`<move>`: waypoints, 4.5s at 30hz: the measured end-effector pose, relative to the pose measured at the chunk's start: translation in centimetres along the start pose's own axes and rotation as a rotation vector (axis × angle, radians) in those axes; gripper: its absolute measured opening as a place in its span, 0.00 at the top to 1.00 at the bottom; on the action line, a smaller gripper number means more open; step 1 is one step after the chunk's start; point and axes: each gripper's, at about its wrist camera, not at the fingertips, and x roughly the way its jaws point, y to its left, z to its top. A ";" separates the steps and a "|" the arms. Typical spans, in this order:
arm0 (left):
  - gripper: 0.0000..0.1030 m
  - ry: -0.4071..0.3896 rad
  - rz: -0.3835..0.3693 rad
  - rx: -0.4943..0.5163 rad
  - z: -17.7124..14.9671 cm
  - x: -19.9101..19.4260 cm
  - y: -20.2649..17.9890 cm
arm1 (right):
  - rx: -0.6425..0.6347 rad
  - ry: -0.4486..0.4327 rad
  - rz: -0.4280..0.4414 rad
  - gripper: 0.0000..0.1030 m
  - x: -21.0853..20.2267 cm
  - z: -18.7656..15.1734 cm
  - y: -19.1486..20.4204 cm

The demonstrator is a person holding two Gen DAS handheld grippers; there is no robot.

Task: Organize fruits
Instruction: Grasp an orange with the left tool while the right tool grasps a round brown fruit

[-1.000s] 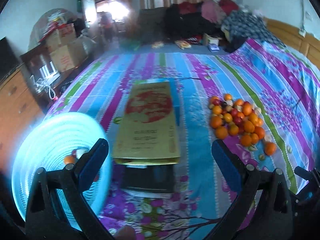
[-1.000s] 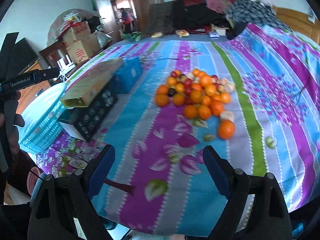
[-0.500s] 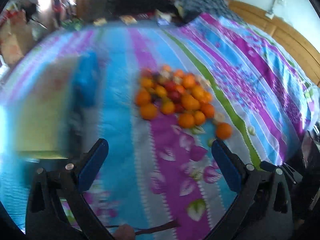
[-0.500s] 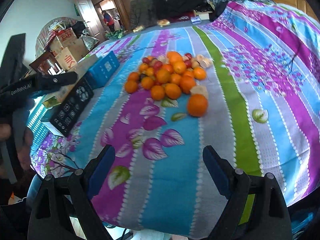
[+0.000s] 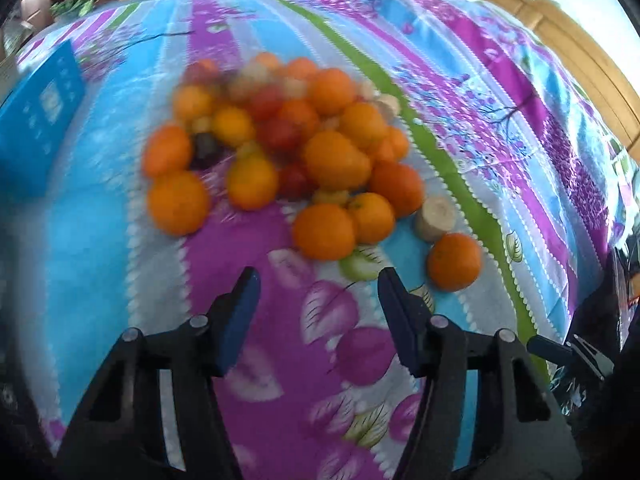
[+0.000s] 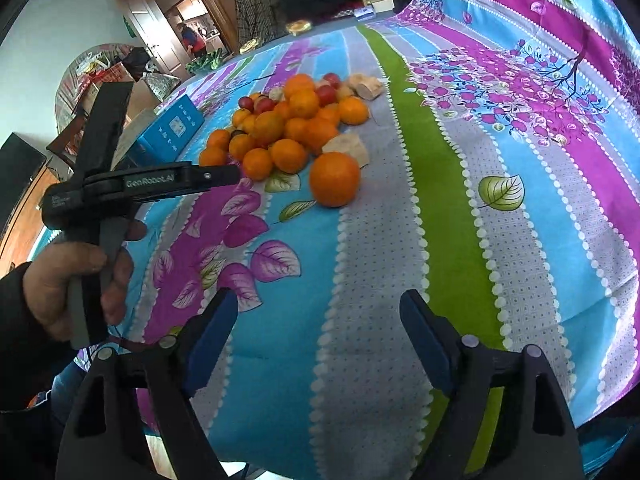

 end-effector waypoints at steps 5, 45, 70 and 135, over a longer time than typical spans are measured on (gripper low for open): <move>0.44 0.006 -0.010 -0.003 1.0 2.1 -0.1 | 0.008 -0.005 0.007 0.17 0.4 0.5 -0.8; 0.54 -0.133 -0.284 -0.067 -3.0 0.8 6.5 | -0.620 0.339 -0.030 0.13 16.1 17.3 4.9; 0.45 -0.134 -0.235 -0.057 -4.6 -0.2 6.7 | -0.191 0.040 0.054 0.37 7.9 15.7 -2.8; 0.32 -0.132 -0.247 -0.026 -4.5 -0.1 6.0 | -0.398 0.013 -0.120 0.74 11.6 19.3 -0.4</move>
